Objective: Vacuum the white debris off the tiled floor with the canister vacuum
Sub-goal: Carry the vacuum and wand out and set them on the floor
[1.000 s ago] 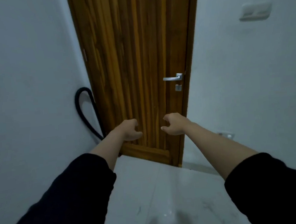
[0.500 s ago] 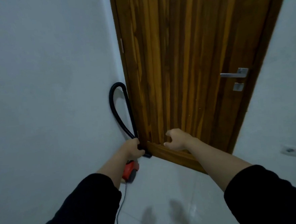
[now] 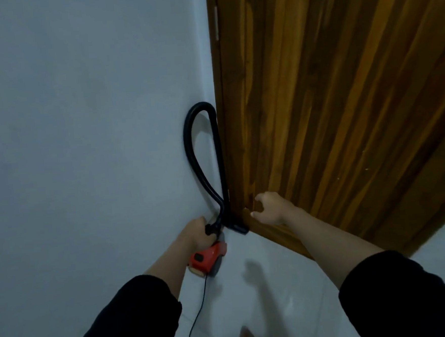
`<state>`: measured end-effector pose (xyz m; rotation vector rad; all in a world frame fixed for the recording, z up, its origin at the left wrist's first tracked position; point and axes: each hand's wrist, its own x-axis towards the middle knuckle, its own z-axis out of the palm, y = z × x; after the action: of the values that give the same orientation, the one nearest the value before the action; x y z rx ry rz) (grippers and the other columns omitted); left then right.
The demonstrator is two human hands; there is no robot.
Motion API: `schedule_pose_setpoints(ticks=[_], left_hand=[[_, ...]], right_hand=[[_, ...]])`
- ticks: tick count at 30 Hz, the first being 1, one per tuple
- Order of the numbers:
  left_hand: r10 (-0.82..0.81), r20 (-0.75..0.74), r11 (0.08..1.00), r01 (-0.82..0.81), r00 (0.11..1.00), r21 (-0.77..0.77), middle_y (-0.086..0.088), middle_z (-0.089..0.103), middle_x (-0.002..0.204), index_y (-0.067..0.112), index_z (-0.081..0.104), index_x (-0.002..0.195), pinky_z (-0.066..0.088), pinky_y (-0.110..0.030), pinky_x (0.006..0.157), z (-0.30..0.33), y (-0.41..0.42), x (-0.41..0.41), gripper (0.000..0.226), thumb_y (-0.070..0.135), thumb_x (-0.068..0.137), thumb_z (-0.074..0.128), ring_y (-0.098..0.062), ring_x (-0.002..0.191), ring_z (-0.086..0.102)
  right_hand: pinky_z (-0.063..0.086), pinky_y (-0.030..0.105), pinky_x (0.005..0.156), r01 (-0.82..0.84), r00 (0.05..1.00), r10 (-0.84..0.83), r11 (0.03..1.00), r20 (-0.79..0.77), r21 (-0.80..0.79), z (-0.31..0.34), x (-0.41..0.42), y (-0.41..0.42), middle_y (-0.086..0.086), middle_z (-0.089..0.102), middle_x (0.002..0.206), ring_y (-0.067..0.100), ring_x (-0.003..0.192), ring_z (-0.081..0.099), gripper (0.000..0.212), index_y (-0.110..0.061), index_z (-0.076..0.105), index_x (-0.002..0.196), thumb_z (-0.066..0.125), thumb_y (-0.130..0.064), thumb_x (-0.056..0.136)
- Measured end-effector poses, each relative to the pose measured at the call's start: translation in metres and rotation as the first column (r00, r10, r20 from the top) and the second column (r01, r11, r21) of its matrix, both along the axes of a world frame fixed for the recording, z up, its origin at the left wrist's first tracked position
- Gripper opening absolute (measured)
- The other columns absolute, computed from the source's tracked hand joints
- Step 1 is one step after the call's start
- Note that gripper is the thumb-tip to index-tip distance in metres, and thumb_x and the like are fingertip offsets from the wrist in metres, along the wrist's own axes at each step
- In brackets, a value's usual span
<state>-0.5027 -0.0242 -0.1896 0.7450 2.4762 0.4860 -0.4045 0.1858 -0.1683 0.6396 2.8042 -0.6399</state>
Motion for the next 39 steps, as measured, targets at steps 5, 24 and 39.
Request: schedule_pose_setpoints(ticks=[5,24,39], left_hand=[[0.088,0.048,0.995,-0.086,0.995,-0.049,-0.020,0.048,0.133,0.000,0.041,0.129,0.043,-0.035,0.095,-0.049,0.040,-0.100,0.056,0.034,0.089,0.058,-0.032,0.118,0.050],[0.376,0.237,0.923,-0.385,0.896,-0.010,-0.009,0.053,0.124,0.020,0.036,0.139,0.050,-0.032,0.080,-0.274,0.173,-0.284,0.081,0.058,0.071,0.054,-0.027,0.105,0.056],[0.364,0.110,0.928,-0.371,0.925,0.042,-0.009,0.030,0.152,0.013,0.021,0.147,0.031,-0.048,0.113,-0.551,0.179,-0.328,0.087,0.040,0.080,0.068,-0.028,0.139,0.030]], right_hand=[[0.036,0.043,0.114,-0.031,0.999,0.034,0.997,0.039,-0.072,-0.045,-0.114,0.047,0.014,0.036,0.153,0.031,0.141,0.034,0.071,-0.007,0.029,0.152,0.056,-0.040,0.096],[0.025,0.050,0.119,0.218,0.975,-0.218,0.930,0.034,-0.296,-0.293,-0.378,0.164,0.013,0.020,0.162,0.032,0.149,0.020,0.118,-0.011,0.012,0.158,0.074,-0.061,0.071],[0.030,0.032,0.109,0.246,0.862,-0.377,0.896,-0.338,-0.370,-0.523,-0.456,0.187,0.012,0.040,0.150,0.028,0.140,0.034,0.117,-0.007,0.020,0.154,0.090,-0.038,0.065]])
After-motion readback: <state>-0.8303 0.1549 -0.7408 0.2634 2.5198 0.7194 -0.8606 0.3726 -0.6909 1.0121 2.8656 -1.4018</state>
